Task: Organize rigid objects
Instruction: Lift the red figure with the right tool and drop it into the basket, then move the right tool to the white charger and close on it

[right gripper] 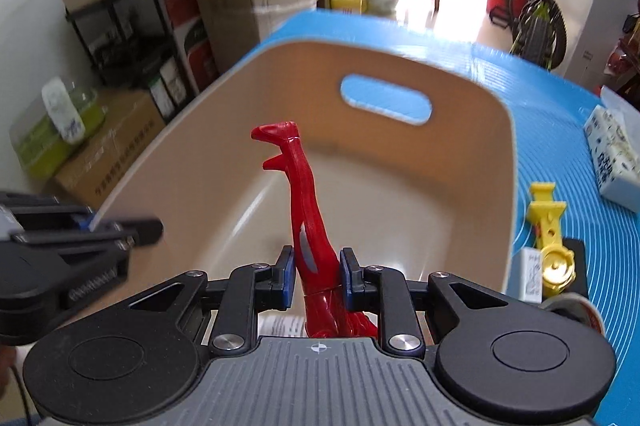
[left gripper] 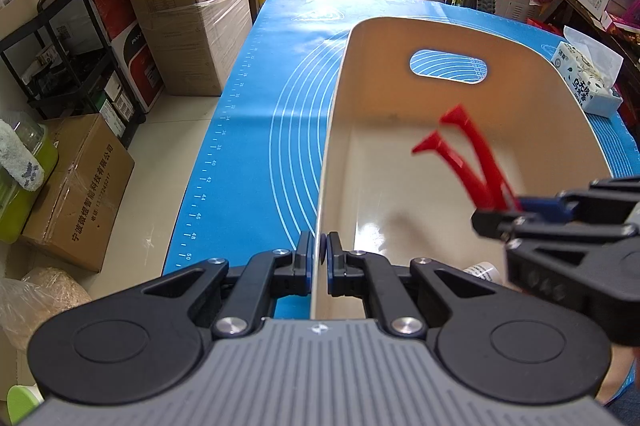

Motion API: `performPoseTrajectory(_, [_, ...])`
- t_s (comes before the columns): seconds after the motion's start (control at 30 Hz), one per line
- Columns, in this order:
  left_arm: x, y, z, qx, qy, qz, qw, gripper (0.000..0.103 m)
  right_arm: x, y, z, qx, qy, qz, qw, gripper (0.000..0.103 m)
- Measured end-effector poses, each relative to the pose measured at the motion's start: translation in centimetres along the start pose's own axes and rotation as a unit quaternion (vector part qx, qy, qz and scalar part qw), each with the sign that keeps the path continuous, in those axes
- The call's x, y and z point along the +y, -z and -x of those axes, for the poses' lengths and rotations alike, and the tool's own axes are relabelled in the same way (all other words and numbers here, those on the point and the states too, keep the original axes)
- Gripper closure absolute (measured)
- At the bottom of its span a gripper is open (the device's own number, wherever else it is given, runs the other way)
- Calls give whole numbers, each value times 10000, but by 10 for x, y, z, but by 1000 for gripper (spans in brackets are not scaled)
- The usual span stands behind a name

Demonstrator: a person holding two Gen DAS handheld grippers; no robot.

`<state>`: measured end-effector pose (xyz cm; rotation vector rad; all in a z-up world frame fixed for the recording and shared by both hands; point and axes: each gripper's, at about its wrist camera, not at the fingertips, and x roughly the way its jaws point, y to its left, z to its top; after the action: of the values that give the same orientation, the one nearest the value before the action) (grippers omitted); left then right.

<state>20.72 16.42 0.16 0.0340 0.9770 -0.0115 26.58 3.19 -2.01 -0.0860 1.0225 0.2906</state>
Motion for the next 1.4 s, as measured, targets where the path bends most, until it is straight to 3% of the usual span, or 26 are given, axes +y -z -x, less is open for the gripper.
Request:
performPoseTrajectory(0.17, [0,0,0,0,-1,0,10000,95,0,6,-10,252,31,-29,9997,71])
performPoseTrajectory(0.3, [0,0,0,7,3,5,10000,95,-5,8,-5,186,22,-108,9998,62])
performPoseTrajectory(0.43, [0,0,0,10,3,2,10000,95,-12,7,15,-78,-71,-190,9998,49])
performPoseTrajectory(0.87, [1,0,1,27,11,2,10000,95,-60,15,82,-918,154,-405,9948,30])
performPoseTrajectory(1.1, [1,-1,1,39,9,-1,10000,95,-104,36,103,-1002,385,-812,9909,27])
performPoseTrajectory(1.4, [-1,-1,1,47,7,-7,10000,95,-140,77,93,-742,530,-1057,9902,24])
